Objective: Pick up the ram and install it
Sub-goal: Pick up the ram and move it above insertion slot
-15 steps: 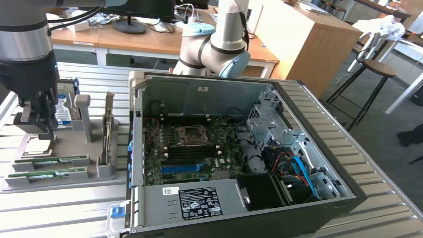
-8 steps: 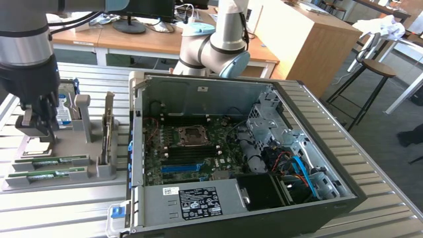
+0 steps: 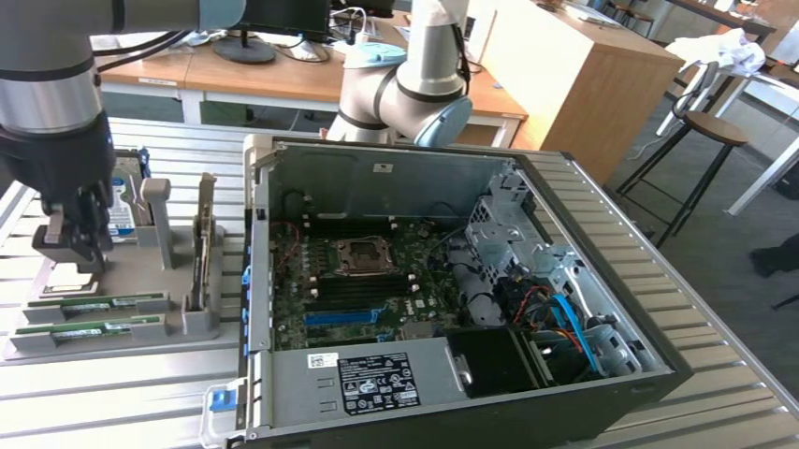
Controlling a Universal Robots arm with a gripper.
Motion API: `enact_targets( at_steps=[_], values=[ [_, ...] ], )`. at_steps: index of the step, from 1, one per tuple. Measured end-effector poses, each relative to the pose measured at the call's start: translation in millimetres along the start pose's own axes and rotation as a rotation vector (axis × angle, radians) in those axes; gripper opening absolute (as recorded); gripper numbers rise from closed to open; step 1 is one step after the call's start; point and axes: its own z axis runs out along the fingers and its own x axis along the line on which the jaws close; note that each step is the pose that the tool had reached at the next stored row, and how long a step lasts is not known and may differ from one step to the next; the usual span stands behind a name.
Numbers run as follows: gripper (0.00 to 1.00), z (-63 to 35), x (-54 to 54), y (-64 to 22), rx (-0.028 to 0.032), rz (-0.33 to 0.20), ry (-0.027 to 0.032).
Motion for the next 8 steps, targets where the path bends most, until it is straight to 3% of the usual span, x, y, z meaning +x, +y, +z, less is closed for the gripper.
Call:
enact_targets(
  at_steps=[8],
  values=[
    [0.37,8.0,0.2,-0.2,-0.0001,0.0,0.0001]
  ],
)
